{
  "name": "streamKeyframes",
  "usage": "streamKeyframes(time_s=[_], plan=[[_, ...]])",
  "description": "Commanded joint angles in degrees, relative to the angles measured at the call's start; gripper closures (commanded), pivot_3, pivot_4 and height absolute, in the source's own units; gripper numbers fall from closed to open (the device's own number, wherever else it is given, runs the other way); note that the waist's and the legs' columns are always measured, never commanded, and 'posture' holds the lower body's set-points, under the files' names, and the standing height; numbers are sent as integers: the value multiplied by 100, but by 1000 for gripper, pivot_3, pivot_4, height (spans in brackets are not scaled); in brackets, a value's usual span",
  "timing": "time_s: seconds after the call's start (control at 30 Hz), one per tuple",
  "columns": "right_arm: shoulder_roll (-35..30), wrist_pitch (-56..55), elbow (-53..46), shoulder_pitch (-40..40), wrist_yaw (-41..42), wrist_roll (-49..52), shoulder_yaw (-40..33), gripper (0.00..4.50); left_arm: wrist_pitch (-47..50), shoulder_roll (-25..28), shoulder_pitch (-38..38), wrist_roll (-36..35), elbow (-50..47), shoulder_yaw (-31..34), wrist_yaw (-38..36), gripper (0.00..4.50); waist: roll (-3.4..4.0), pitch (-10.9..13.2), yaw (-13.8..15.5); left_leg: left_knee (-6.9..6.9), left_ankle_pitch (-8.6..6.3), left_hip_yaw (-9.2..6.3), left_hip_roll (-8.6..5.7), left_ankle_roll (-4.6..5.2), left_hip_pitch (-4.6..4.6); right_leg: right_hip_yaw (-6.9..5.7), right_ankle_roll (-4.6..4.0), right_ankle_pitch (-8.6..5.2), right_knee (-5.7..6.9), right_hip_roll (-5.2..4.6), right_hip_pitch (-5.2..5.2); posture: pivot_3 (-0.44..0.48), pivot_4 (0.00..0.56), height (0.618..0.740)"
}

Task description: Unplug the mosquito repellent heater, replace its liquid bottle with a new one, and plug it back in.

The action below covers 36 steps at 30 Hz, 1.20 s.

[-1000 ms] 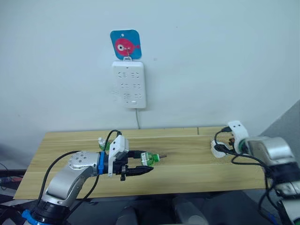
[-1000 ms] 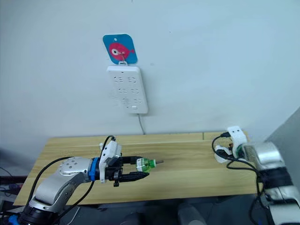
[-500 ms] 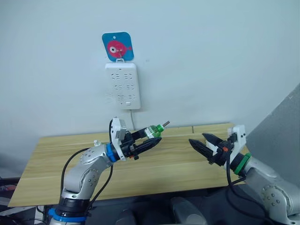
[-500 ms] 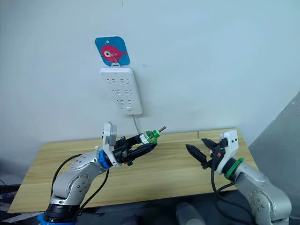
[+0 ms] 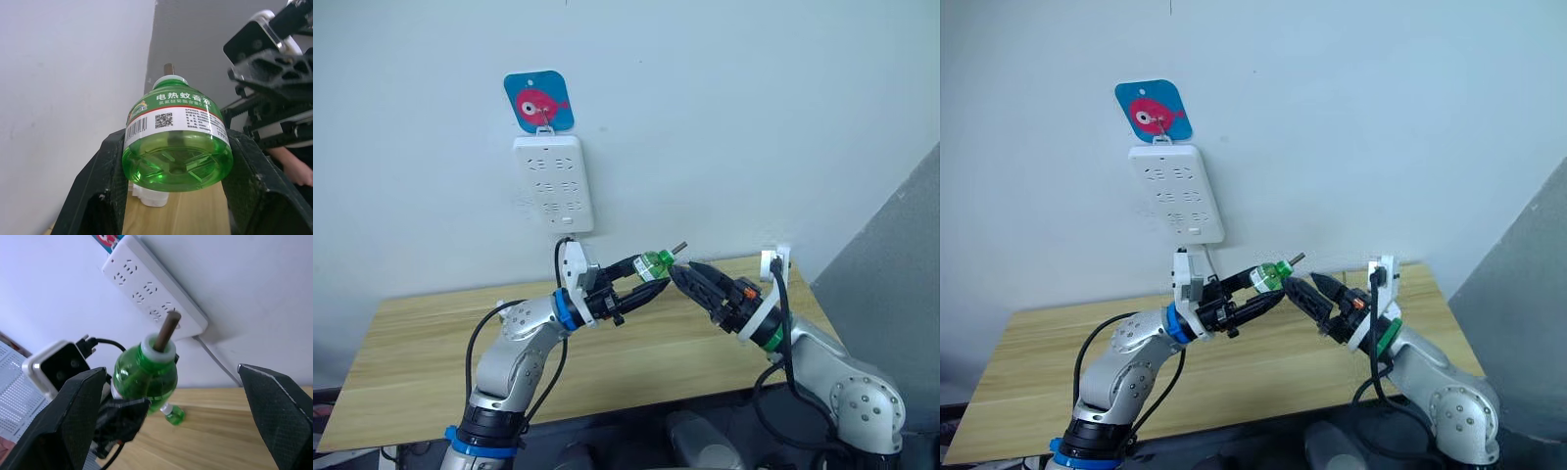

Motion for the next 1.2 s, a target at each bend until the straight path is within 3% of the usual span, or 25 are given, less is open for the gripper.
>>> streamKeyframes(time_s=[0.03,0.17,0.23,0.57,0.8,1.03,1.13,1.2], plan=[[77,-198,99,-281,-158,343,84,0,-241,5,-51,82,-70,-19,-41,2258,0,0,2,-1,0,-1,0,0,-3,0,0,0,0,0,-2,-267,57,740],[96,-254,314,-450,-183,536,198,0,-327,-31,-28,149,-83,-58,11,2258,0,-1,7,-1,0,-2,0,0,-5,-1,0,0,-1,0,-3,-256,55,740],[60,-247,427,-534,-166,604,246,363,-381,-55,-24,184,-84,-88,37,2258,0,-1,11,-1,0,-2,0,0,-5,-2,0,0,-1,0,-2,-255,54,740],[-40,-283,653,-673,-247,840,452,3676,-383,-75,-11,219,-110,-150,140,2258,0,-8,16,1,0,-3,-1,0,-5,-1,0,0,0,0,-2,-245,51,740],[-148,-325,697,-708,-242,941,484,3689,-14,30,31,-24,-213,-143,96,2258,2,-19,18,1,0,-3,-1,0,-5,-2,0,0,0,0,-2,-244,49,740],[-356,-742,845,-738,-141,374,358,3689,-220,525,105,667,154,-22,267,21,0,-44,26,1,0,-4,-1,0,-4,-2,0,0,1,0,-2,-229,50,740],[-709,-1217,1129,-726,119,-707,590,3689,-172,916,278,938,345,42,298,0,0,-64,25,-1,0,-3,-1,0,-3,-1,0,0,-1,0,-2,-218,52,740],[-1020,-1914,1592,-750,272,-1975,1054,3689,-185,1161,475,952,268,66,166,0,1,-65,25,-2,0,-2,0,0,0,0,0,0,-1,0,-3,-202,57,740]])
